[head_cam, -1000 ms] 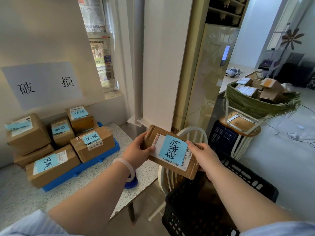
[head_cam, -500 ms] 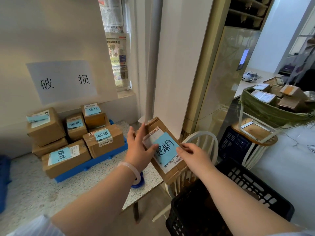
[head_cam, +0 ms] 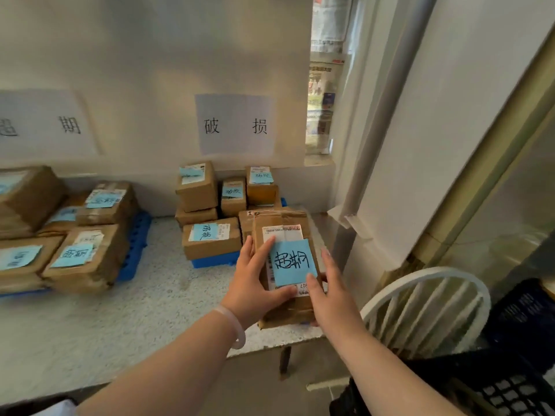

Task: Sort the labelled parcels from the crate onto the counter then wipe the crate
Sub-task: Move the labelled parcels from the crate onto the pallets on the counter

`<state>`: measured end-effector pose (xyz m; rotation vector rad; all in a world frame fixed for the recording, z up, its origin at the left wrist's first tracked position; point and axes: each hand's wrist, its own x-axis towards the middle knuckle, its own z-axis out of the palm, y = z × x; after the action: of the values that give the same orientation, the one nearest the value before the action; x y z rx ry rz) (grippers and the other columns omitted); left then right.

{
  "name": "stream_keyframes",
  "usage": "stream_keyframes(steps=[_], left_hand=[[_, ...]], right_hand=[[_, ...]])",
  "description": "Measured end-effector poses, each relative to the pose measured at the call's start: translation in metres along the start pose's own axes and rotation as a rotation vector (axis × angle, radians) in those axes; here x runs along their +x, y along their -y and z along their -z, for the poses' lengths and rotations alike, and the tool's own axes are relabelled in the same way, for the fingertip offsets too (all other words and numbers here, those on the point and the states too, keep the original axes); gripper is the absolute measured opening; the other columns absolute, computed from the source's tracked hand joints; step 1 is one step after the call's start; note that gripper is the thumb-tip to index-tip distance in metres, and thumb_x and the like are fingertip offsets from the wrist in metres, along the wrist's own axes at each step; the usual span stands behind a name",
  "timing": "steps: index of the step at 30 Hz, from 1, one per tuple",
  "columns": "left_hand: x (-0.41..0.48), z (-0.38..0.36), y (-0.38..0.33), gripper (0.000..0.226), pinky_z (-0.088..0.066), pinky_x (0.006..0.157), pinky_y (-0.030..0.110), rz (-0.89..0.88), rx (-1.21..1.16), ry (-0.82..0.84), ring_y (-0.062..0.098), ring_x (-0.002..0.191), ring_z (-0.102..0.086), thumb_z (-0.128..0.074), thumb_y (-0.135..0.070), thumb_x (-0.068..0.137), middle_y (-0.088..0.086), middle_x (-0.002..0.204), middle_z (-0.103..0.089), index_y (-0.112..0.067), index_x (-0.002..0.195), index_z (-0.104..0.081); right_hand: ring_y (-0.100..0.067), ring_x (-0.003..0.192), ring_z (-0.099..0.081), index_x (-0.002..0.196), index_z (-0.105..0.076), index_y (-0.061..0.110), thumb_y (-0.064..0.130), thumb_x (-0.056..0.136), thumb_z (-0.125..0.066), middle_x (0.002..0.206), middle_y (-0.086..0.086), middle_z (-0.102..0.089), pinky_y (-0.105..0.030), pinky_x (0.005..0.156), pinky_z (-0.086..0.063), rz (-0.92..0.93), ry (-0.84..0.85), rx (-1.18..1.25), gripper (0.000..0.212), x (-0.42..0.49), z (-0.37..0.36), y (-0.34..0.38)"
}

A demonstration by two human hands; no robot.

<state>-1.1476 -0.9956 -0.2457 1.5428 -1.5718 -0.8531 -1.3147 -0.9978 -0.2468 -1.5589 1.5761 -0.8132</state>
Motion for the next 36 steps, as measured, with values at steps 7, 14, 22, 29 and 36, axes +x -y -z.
stream_keyframes(steps=[7,14,22,29,36], left_hand=[[-0.017,0.091,0.067,0.093,-0.041,0.111,0.043,0.105,-0.092,-0.154,0.017,0.141,-0.026,-0.084,-0.034,0.073,-0.016,0.155,-0.012,-0.059,0.138,-0.022],[-0.013,0.188,0.123,0.093,-0.033,0.115,0.044,0.123,-0.069,-0.154,0.016,0.14,-0.027,-0.079,-0.052,0.071,-0.01,0.154,-0.022,-0.052,0.145,-0.023],[-0.009,0.299,0.193,0.093,-0.038,0.112,0.045,0.159,-0.075,-0.203,0.013,0.137,-0.029,-0.08,-0.046,0.074,-0.012,0.15,-0.026,-0.052,0.147,-0.023],[0.004,0.365,0.229,0.085,-0.051,0.099,0.04,0.194,-0.133,-0.204,0.014,0.126,-0.045,-0.081,-0.034,0.076,-0.015,0.135,-0.035,-0.062,0.136,-0.027],[0.035,0.407,0.247,0.093,-0.043,0.088,0.011,0.193,-0.018,-0.142,0.003,0.121,-0.037,-0.078,-0.032,0.081,-0.015,0.139,-0.027,-0.049,0.146,-0.014]], right_hand=[[-0.003,0.108,-0.046,0.148,0.001,0.057,0.05,0.101,-0.034,0.14,0.01,-0.036,-0.021,0.072,-0.054,0.283,0.201,-0.232,0.059,0.013,-0.092,0.05],[-0.004,0.131,-0.032,0.14,0.0,0.067,0.048,0.101,-0.041,0.151,0.015,-0.02,-0.036,0.102,-0.049,0.323,0.32,-0.119,0.06,0.025,-0.193,0.112],[-0.007,0.134,-0.033,0.133,-0.025,0.067,0.037,0.1,-0.052,0.152,0.011,-0.028,-0.037,0.106,-0.046,0.306,0.399,-0.015,0.052,0.045,-0.303,0.176],[-0.012,0.119,-0.054,0.13,-0.047,0.058,0.029,0.102,-0.049,0.14,0.005,-0.045,-0.032,0.088,-0.058,0.177,0.462,0.124,0.04,0.066,-0.358,0.215],[-0.008,0.122,-0.048,0.135,-0.039,0.06,0.036,0.102,-0.045,0.143,0.01,-0.039,-0.028,0.089,-0.056,0.244,0.478,0.056,0.041,0.1,-0.403,0.237]])
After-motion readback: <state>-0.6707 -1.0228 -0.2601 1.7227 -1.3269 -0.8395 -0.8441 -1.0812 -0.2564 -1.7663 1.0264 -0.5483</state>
